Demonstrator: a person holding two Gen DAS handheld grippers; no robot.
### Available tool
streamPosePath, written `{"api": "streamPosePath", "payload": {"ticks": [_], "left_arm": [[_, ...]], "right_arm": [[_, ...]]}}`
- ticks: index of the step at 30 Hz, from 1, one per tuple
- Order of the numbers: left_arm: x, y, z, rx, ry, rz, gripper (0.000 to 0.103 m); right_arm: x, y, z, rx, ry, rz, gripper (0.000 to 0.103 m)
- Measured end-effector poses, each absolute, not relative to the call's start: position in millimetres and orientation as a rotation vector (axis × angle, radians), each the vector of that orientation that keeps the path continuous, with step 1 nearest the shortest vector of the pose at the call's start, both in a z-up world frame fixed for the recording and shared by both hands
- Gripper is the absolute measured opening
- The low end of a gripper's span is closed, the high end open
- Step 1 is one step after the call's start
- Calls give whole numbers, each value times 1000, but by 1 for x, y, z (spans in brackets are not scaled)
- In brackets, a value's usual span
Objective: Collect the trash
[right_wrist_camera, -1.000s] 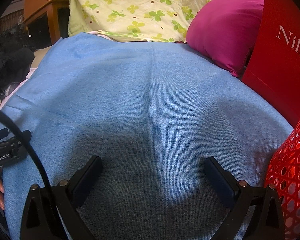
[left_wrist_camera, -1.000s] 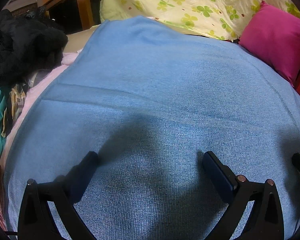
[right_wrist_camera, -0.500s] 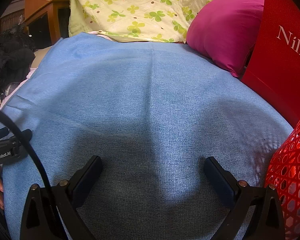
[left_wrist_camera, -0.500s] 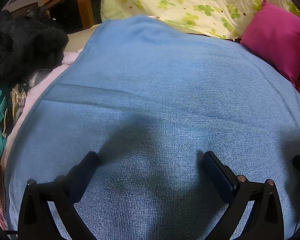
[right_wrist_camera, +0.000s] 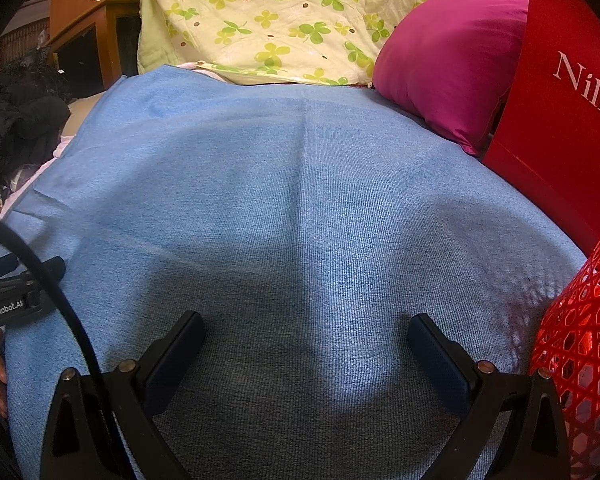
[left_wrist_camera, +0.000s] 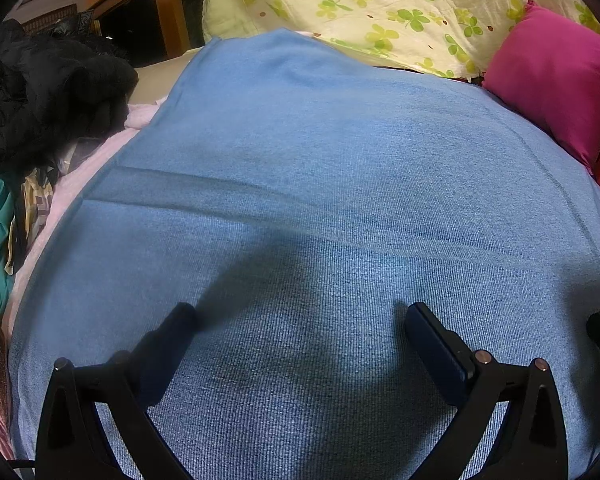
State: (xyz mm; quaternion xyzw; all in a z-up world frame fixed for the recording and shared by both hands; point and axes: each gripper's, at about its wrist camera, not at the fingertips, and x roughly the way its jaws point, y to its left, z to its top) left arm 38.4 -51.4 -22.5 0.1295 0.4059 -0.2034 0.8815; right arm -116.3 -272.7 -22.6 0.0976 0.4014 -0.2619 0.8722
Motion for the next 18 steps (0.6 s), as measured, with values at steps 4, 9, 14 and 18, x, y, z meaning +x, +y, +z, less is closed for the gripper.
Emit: {"api": "streamPosePath", "payload": {"ticks": [4, 9, 14, 18], "left_arm": [[38, -52, -23, 269, 846, -423, 103], [40, -51, -23, 271, 844, -420, 103], [42, -52, -23, 271, 842, -412, 103], [42, -53, -23, 270, 840, -410, 103]], "right_arm": [[-116, -273, -23, 204, 839, -547, 103], [-116, -273, -23, 204, 839, -548, 103], [-116, -273, -23, 204, 839, -547, 103], [-116, -272, -23, 204, 839, -548, 103]]}}
